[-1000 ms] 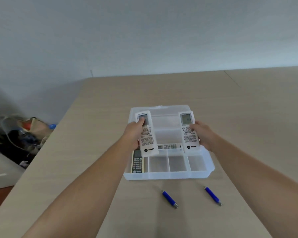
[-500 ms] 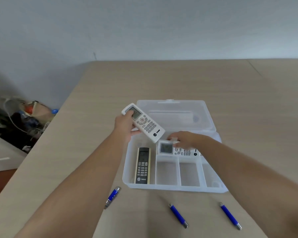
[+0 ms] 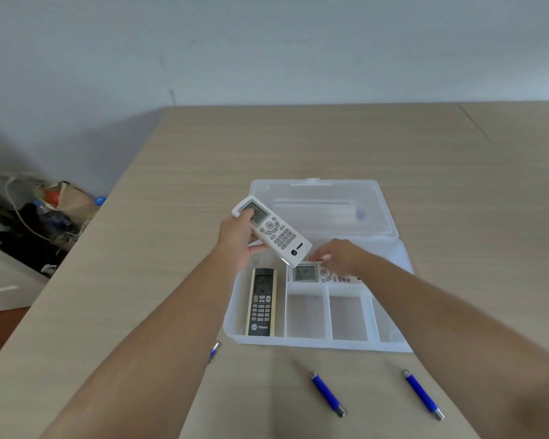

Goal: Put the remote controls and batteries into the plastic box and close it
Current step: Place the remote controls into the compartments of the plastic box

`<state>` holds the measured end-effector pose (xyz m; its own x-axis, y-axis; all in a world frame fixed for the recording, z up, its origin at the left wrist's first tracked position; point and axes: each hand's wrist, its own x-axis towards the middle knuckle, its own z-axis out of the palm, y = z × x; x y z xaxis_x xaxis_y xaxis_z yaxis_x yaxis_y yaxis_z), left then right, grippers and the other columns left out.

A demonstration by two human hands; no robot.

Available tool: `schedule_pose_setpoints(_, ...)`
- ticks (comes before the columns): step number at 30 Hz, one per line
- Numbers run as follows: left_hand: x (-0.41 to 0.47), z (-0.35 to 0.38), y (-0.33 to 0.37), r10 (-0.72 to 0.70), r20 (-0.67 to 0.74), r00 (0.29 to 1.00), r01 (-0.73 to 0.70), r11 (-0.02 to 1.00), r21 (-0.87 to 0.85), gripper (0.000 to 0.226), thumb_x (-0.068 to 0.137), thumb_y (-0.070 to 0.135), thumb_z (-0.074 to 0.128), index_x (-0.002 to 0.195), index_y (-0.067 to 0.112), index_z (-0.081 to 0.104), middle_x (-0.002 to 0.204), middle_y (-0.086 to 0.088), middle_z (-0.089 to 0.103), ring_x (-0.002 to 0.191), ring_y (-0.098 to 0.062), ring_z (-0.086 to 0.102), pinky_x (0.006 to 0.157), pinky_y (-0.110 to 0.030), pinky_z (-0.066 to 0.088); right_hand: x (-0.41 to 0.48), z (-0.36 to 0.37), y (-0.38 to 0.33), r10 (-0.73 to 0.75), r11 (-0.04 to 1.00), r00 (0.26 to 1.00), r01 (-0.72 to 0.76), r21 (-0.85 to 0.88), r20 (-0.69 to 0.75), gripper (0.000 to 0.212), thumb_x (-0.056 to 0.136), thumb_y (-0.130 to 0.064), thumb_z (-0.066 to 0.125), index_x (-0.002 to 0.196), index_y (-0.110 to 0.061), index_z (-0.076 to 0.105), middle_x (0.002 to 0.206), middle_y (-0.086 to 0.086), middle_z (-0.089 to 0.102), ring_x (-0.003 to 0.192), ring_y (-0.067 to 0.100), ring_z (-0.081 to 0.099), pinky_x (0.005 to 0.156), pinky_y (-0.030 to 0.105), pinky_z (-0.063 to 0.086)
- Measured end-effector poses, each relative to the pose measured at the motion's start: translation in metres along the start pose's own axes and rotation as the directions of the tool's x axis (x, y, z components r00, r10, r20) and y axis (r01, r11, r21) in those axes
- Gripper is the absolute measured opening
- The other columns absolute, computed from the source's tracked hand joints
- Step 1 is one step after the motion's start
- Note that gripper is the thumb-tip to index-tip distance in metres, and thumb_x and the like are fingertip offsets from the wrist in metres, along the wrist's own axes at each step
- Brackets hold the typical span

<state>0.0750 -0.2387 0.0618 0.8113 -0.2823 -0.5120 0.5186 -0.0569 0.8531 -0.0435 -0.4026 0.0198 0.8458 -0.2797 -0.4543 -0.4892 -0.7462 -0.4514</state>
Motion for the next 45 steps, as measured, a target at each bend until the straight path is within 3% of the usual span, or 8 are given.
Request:
schedule_pose_setpoints(8, -0.005, 0.004, -0.006, -0.012, 0.016, 1.000, 0.012, 1.000, 0.024, 0.012, 0.097, 0.015, 0.045, 0.102, 0.013, 0.056, 0.083, -0.007, 0.062, 0.077, -0.026, 0.063, 0.055, -0.041, 0.056, -0.006, 0.000, 0.003, 0.007, 0.998, 1.000, -0.009, 0.058, 0.031, 0.050, 0.089, 0.001, 0.035, 0.123, -0.024, 0.062, 0.124, 0.002, 0.063, 0.084, 0.015, 0.054, 0.063, 0.020, 0.041)
schedule_pose_setpoints(17, -0.025, 0.020, -0.004, -0.027, 0.195, 0.980, 0.036, 0.998, -0.043, 0.010, 0.100, 0.010, 0.045, 0.103, 0.011, 0.055, 0.096, -0.012, 0.063, 0.101, -0.035, 0.062, 0.084, -0.054, 0.052, -0.018, -0.054, -0.021, 0.003, 0.757, 0.986, 0.105, 0.645, -0.164, 0.025, 0.090, -0.019, 0.059, 0.112, -0.008, 0.066, 0.099, 0.006, 0.071, 0.089, 0.017, 0.065, 0.078, 0.025, 0.050)
schedule_pose_setpoints(23, -0.043, 0.035, -0.013, -0.045, 0.325, 0.945, 0.069, 0.996, -0.064, 0.027, 0.101, 0.009, 0.044, 0.127, 0.006, 0.048, 0.110, -0.018, 0.062, 0.110, -0.038, 0.060, 0.095, -0.056, 0.049, -0.028, -0.065, -0.023, -0.054, 0.812, 0.994, 0.099, 0.576, -0.094, 0.014, 0.088, -0.013, 0.062, 0.101, -0.012, 0.068, 0.079, -0.001, 0.069, 0.068, 0.008, 0.063, 0.061, 0.018, 0.048)
schedule_pose_setpoints(27, -0.039, 0.035, -0.015, -0.036, 0.388, 0.921, 0.048, 0.999, -0.023, 0.019, 0.100, 0.015, 0.048, 0.116, 0.007, 0.051, 0.121, -0.021, 0.060, 0.111, -0.033, 0.060, 0.101, -0.046, 0.047, -0.026, -0.070, -0.018, -0.080, 0.840, 0.987, 0.140, 0.525, -0.136, 0.011, 0.088, -0.011, 0.061, 0.083, -0.017, 0.069, 0.083, 0.004, 0.071, 0.079, 0.019, 0.065, 0.082, 0.035, 0.054)
schedule_pose_setpoints(30, -0.029, 0.028, -0.020, -0.005, 0.363, 0.932, -0.124, 0.935, 0.331, 0.046, 0.095, 0.041, 0.052, 0.129, 0.011, 0.048, 0.125, -0.012, 0.056, 0.116, -0.025, 0.057, 0.101, -0.036, 0.046, -0.022, -0.080, -0.015, -0.055, 0.907, 0.967, 0.152, 0.392, -0.249, 0.014, 0.089, -0.011, 0.061, 0.099, -0.009, 0.071, 0.096, 0.009, 0.071, 0.085, 0.020, 0.063, 0.085, 0.037, 0.052)
schedule_pose_setpoints(33, -0.020, 0.013, -0.036, -0.019, 0.290, 0.957, -0.214, 0.628, 0.748, 0.070, 0.085, 0.056, 0.057, 0.141, 0.017, 0.040, 0.131, -0.003, 0.054, 0.118, -0.022, 0.056, 0.103, -0.039, 0.046, -0.018, -0.083, -0.014, -0.075, 0.975, 0.942, 0.138, 0.175, -0.326, 0.024, 0.090, -0.014, 0.060, 0.112, -0.008, 0.068, 0.106, 0.008, 0.070, 0.086, 0.019, 0.063, 0.075, 0.027, 0.050)
schedule_pose_setpoints(37, -0.017, 0.010, -0.054, -0.130, 0.287, 0.949, -0.176, 0.536, 0.826, 0.072, 0.081, 0.043, 0.065, 0.141, 0.028, 0.030, 0.099, 0.007, 0.053, 0.101, -0.018, 0.062, 0.087, -0.036, 0.058, -0.010, -0.062, -0.010, -0.149, 0.989, 0.945, 0.136, -0.063, -0.290, 0.028, 0.093, -0.018, 0.054, 0.119, -0.011, 0.063, 0.122, 0.009, 0.066, 0.097, 0.027, 0.065, 0.085, 0.035, 0.053)
schedule_pose_setpoints(45, -0.011, 0.006, -0.060, -0.156, 0.323, 0.933, -0.200, 0.521, 0.830, 0.080, 0.082, 0.022, 0.071, 0.146, 0.035, 0.024, 0.112, -0.003, 0.051, 0.094, -0.019, 0.063, 0.078, -0.033, 0.061, 0.003, -0.029, -0.002, -0.171, 0.983, 0.951, 0.148, -0.105, -0.258, 0.025, 0.093, -0.017, 0.053, 0.116, -0.018, 0.064, 0.116, 0.008, 0.068, 0.082, 0.028, 0.067, 0.076, 0.043, 0.058)
